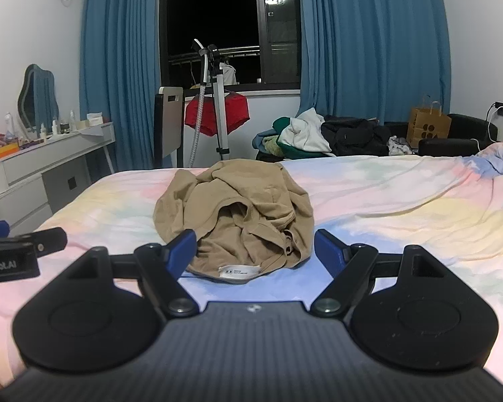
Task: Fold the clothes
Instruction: 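Move both tools toward the crumpled tan T-shirt on the bed, then grasp the tan T-shirt hem with the left tool while the right tool grasps another edge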
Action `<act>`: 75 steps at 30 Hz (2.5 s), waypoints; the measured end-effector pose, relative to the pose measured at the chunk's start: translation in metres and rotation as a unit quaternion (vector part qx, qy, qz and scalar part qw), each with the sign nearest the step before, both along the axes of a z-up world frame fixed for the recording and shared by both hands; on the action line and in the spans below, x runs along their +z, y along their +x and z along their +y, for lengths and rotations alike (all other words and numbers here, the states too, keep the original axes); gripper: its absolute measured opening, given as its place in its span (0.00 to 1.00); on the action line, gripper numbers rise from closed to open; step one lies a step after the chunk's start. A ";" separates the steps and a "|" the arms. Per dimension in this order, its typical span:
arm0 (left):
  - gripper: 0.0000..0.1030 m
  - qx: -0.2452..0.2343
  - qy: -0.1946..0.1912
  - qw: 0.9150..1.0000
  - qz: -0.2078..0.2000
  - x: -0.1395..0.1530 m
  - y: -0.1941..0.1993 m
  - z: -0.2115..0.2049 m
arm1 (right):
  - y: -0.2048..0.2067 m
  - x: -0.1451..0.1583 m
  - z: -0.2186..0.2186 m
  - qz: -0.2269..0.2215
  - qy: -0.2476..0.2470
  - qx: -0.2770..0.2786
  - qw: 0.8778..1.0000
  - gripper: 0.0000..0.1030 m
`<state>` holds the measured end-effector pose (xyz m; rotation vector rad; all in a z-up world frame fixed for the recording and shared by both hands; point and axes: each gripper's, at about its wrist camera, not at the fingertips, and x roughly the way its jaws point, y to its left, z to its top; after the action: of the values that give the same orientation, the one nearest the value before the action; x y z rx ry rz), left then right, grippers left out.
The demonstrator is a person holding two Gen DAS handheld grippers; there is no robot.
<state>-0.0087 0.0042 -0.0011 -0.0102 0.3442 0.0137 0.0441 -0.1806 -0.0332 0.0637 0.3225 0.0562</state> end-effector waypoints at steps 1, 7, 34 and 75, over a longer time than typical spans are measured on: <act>1.00 0.000 -0.001 1.000 0.000 0.000 -0.001 0.000 | 0.000 0.000 0.000 0.000 0.000 0.000 1.000 0.77; 1.00 -0.006 -0.009 1.000 0.008 -0.001 0.001 0.001 | -0.002 0.001 0.002 -0.009 -0.010 -0.003 1.000 0.77; 0.96 -0.110 0.031 0.992 0.047 -0.037 0.117 -0.031 | 0.003 -0.011 -0.033 0.000 0.067 -0.080 0.994 0.77; 0.10 -0.113 -0.004 0.987 0.116 -0.005 0.086 0.087 | 0.057 -0.036 0.022 0.124 0.020 0.065 0.990 0.44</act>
<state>0.0774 0.0909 -0.0065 0.0224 0.5765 -0.2128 0.1008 -0.1591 -0.0688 0.0897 0.5739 0.1853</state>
